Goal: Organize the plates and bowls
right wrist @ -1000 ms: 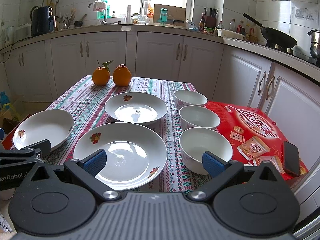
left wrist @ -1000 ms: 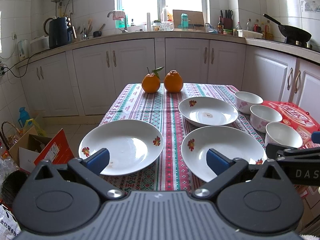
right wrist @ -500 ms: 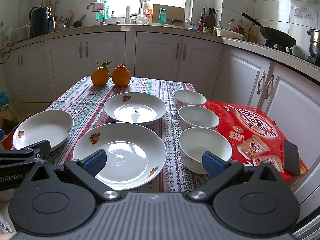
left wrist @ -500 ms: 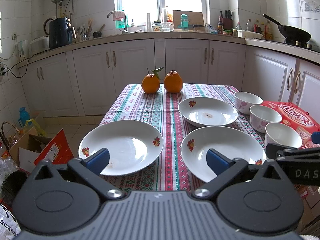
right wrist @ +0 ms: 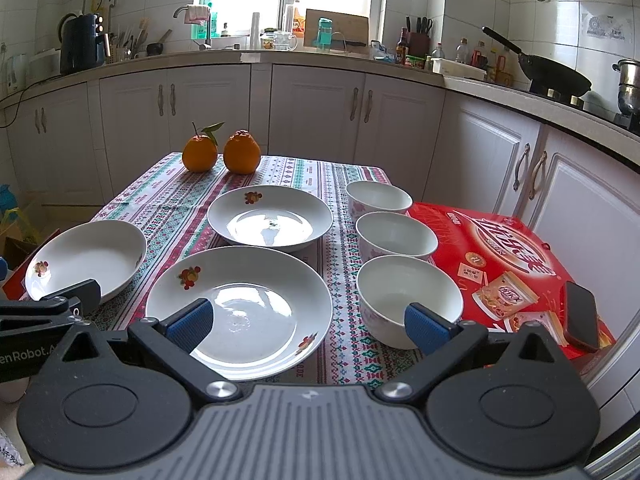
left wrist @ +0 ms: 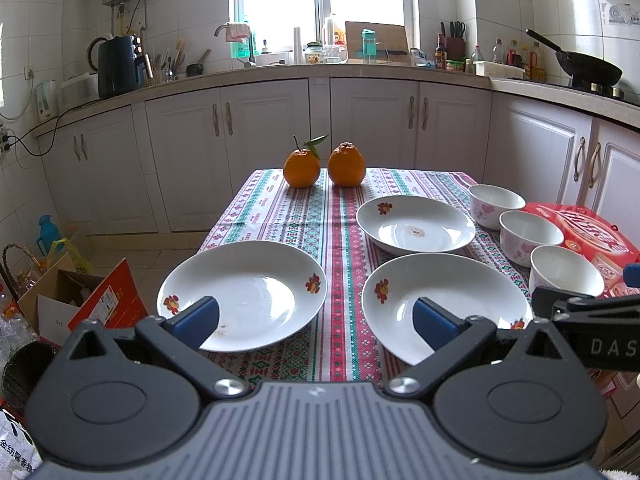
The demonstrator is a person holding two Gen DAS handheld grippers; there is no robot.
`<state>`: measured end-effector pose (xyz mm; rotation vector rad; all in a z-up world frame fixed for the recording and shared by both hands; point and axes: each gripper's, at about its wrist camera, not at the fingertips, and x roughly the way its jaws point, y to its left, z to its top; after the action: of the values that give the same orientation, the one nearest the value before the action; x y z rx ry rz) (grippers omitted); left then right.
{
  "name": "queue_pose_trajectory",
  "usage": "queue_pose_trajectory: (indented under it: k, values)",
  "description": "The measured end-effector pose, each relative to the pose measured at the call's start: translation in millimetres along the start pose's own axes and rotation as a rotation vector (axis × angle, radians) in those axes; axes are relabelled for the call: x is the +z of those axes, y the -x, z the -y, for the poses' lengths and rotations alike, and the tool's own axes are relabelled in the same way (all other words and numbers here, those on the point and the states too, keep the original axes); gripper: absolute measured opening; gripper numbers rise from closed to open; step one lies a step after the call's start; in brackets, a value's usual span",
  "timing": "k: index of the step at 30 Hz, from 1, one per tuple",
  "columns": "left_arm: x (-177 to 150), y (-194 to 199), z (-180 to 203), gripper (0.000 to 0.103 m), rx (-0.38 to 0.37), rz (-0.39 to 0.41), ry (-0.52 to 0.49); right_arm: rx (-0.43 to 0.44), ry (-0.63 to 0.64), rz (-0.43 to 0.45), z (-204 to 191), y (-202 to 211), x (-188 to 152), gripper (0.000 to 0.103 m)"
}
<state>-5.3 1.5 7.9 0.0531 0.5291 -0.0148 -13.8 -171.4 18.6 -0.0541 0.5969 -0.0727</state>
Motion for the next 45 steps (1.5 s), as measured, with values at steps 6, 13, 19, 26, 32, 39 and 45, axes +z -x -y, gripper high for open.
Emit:
queue_pose_trajectory:
  k: [6, 13, 19, 26, 32, 39, 45]
  values:
    - [0, 0, 0, 0.102, 0.0, 0.0, -0.001, 0.0, 0.0, -0.001, -1, 0, 0, 0.103]
    - [0, 0, 0, 0.102, 0.001, 0.001, -0.001, 0.0, 0.003, -0.002, -2, -1, 1, 0.103]
    - [2, -4, -3, 0.102, -0.012, -0.002, 0.004, 0.012, 0.011, -0.007, -2, -6, 4, 0.103]
    - [3, -17, -10, 0.102, -0.049, -0.007, 0.003, 0.061, 0.047, -0.011, -3, -18, 15, 0.103]
    - [6, -29, -22, 0.102, -0.048, 0.011, -0.036, 0.179, 0.059, -0.013, 0, -34, 32, 0.103]
    - [6, -45, -48, 0.102, -0.048, 0.02, -0.077, 0.25, 0.135, -0.04, -14, -65, 61, 0.103]
    - [0, -56, -81, 0.102, -0.014, -0.022, -0.092, 0.353, 0.236, -0.002, -43, -87, 86, 0.103]
